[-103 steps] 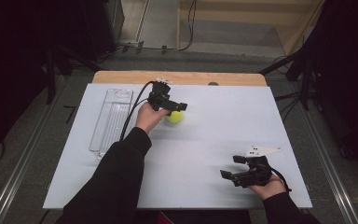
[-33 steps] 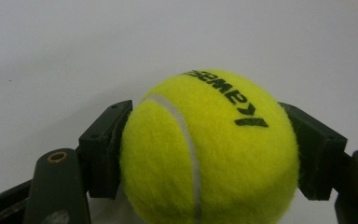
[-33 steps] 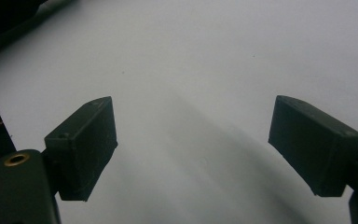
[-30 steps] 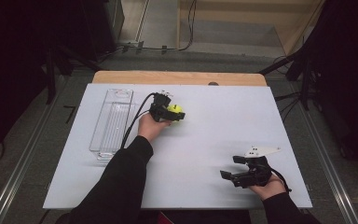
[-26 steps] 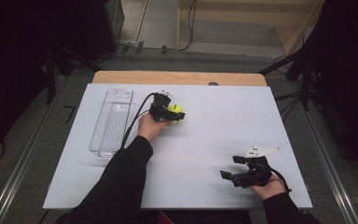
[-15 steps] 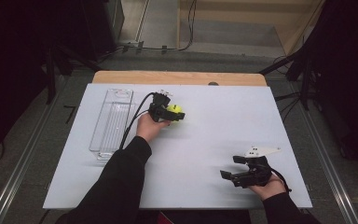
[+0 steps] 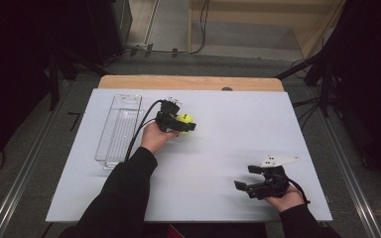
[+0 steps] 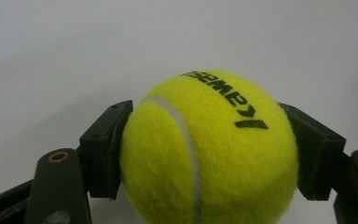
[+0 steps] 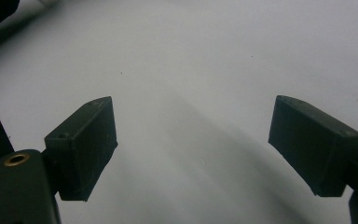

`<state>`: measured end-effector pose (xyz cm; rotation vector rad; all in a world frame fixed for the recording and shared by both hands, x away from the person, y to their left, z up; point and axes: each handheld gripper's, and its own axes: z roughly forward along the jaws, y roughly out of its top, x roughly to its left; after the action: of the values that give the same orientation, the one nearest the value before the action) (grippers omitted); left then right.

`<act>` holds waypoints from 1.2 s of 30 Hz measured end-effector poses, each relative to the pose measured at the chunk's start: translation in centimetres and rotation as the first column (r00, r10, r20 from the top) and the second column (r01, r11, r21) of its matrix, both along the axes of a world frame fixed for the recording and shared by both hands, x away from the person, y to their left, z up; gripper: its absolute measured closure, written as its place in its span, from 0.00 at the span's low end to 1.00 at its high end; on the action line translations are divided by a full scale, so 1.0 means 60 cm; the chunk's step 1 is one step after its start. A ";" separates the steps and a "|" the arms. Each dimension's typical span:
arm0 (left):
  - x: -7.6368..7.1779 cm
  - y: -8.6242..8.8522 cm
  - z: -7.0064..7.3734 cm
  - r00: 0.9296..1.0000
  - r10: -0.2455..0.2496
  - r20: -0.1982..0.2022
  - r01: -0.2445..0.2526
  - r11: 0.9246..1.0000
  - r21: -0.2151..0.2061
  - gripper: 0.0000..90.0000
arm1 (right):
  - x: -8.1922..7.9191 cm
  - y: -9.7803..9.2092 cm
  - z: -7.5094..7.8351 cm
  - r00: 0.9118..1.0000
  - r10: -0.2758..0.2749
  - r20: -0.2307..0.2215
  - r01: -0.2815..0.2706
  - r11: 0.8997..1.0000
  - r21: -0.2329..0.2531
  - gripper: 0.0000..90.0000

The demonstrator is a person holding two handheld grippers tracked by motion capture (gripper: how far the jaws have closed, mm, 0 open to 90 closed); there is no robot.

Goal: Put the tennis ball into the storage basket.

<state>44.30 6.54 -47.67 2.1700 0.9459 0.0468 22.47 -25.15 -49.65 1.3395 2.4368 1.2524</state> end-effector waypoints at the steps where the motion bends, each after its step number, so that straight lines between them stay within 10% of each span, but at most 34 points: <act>1: -0.002 0.001 0.000 1.000 -0.001 0.005 0.001 1.000 -0.001 0.29 | 0.000 0.000 0.000 1.000 -0.001 0.000 0.001 1.000 0.000 0.15; 36: -0.041 0.012 0.043 0.999 -0.037 -0.018 0.037 0.999 0.002 0.29 | 0.000 -0.001 0.001 1.000 0.000 0.000 0.000 1.000 0.003 0.15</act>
<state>41.83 7.25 -45.10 2.1923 0.9161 0.0103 22.46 -25.19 -49.59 1.3407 2.4355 1.2565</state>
